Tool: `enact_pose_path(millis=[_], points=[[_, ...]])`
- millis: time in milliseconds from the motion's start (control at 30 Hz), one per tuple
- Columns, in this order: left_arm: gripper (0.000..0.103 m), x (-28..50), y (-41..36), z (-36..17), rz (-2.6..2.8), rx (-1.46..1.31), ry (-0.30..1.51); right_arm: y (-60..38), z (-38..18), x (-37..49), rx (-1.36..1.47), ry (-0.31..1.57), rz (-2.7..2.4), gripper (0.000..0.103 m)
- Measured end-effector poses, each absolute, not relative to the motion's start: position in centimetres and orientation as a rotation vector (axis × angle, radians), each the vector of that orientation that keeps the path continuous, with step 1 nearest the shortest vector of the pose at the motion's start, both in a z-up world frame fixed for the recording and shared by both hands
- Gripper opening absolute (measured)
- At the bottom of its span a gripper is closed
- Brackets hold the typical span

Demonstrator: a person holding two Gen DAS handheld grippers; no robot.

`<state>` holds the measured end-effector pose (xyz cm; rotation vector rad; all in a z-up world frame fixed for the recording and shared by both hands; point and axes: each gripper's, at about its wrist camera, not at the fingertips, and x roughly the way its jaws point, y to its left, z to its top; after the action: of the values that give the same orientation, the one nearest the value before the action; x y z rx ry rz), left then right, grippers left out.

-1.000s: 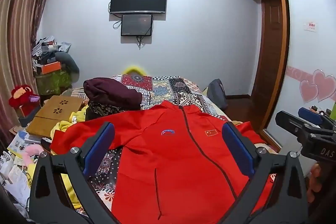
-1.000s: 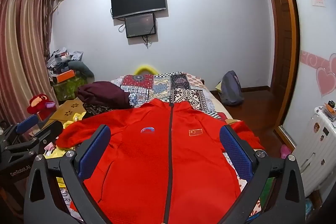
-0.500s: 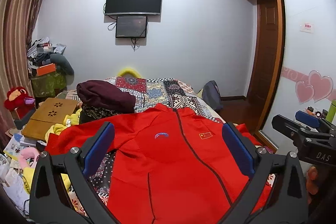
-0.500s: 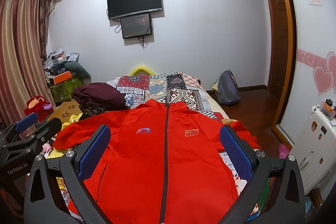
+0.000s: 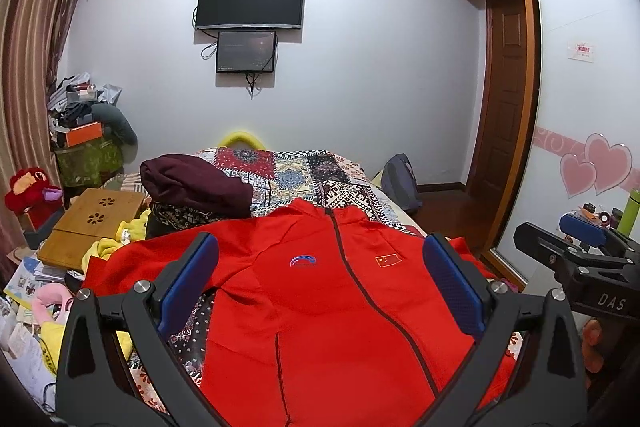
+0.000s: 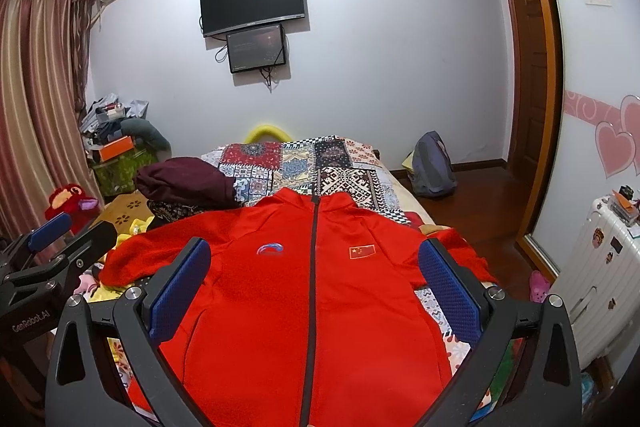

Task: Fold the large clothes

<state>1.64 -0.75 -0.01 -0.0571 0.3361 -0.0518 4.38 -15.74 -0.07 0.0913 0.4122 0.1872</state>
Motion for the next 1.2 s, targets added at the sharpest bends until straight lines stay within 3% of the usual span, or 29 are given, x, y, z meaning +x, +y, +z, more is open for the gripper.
enact_pose_path(millis=[1200], points=[[0.103, 1.56, -1.15, 0.31, -0.034, -0.037, 0.331, -15.77, -0.23, 4.49, 0.098, 0.424, 0.192, 0.103]])
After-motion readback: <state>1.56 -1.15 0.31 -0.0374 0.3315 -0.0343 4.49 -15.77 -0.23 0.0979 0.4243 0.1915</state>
